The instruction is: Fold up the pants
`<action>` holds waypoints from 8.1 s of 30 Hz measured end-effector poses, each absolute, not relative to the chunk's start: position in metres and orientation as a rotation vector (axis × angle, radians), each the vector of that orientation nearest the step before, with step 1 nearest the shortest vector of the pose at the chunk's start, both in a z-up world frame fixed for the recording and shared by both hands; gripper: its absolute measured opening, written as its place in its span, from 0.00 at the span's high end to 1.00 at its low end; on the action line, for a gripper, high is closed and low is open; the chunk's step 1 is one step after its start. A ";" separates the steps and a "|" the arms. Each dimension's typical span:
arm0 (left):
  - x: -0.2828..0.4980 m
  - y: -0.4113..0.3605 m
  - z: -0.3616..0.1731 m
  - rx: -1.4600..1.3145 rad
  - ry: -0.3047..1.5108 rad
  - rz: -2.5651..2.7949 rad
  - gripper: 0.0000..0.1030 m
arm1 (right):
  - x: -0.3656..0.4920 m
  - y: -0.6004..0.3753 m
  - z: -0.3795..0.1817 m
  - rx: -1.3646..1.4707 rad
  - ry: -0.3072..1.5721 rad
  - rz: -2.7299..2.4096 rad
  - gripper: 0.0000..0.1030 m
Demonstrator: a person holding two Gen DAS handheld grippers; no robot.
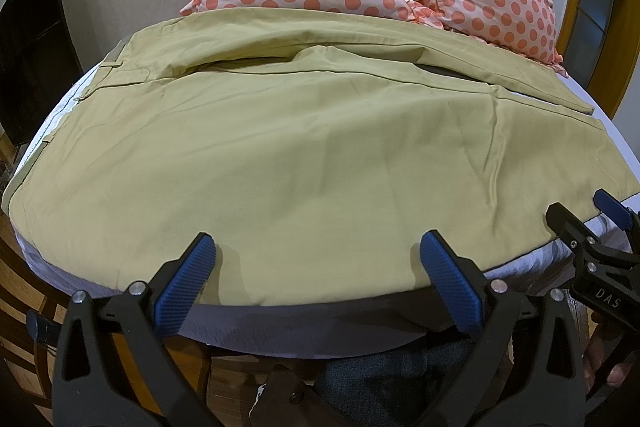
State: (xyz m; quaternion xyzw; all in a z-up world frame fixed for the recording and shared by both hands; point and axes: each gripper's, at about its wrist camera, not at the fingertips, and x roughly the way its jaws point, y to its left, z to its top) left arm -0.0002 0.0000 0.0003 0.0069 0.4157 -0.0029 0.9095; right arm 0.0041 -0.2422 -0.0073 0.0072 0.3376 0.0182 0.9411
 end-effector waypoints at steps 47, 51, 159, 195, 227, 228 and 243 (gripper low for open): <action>0.082 0.050 0.040 -0.056 0.703 -0.002 0.02 | 0.388 -0.517 -0.013 0.507 0.776 -0.667 0.92; 0.074 0.062 0.044 -0.095 0.690 0.029 0.02 | 0.357 -0.547 -0.007 0.712 0.647 -0.546 0.96; -0.070 0.170 0.004 -0.629 0.568 -0.104 0.29 | 0.066 -0.359 0.048 0.552 0.322 0.186 0.96; -0.033 0.300 -0.002 -0.935 0.469 0.149 0.34 | 0.088 -0.196 0.003 0.361 0.698 0.578 0.15; -0.012 -0.120 0.037 0.508 0.636 -0.572 0.72 | 0.087 -0.361 0.011 0.636 0.642 0.326 0.15; -0.015 -0.111 0.044 0.472 0.638 -0.597 0.68 | 0.095 -0.356 0.009 0.623 0.678 0.347 0.18; 0.120 0.074 0.039 -0.212 0.984 -0.433 0.30 | 0.132 -0.331 -0.008 0.568 0.810 0.499 0.49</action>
